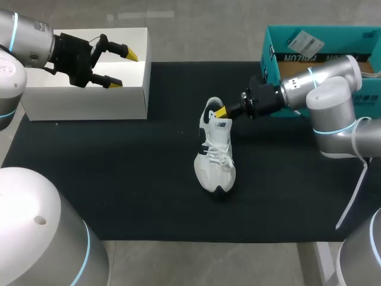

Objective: Take the shoe out of the shoebox, open the shoe tongue, remove and reinsert the insole, then place the shoe into the shoebox

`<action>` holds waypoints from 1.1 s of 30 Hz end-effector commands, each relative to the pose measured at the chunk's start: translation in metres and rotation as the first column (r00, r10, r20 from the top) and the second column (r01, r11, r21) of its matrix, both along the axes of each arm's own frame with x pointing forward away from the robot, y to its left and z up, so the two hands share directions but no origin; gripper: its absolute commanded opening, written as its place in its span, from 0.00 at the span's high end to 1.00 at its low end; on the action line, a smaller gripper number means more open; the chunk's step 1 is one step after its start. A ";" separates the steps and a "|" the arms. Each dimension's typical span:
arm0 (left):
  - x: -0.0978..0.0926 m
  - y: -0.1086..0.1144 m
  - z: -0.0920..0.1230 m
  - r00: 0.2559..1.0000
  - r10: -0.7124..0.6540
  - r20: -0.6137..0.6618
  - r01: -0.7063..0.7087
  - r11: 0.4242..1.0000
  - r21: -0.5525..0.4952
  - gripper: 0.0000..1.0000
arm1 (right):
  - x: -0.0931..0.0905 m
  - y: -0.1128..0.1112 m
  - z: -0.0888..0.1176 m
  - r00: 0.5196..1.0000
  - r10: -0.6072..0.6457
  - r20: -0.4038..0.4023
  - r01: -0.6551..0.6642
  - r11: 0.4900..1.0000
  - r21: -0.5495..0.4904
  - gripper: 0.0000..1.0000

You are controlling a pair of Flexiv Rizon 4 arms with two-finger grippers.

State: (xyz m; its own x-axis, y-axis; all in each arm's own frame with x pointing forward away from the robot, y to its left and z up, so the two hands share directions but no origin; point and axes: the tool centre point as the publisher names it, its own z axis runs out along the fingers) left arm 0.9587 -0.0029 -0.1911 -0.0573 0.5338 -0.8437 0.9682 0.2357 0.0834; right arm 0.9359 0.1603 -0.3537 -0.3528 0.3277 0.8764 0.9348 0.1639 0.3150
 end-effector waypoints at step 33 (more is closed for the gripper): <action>0.000 0.000 0.000 1.000 0.000 0.000 0.000 1.000 0.004 0.00 | -0.009 -0.003 0.026 0.999 0.008 0.037 -0.005 0.997 -0.077 0.00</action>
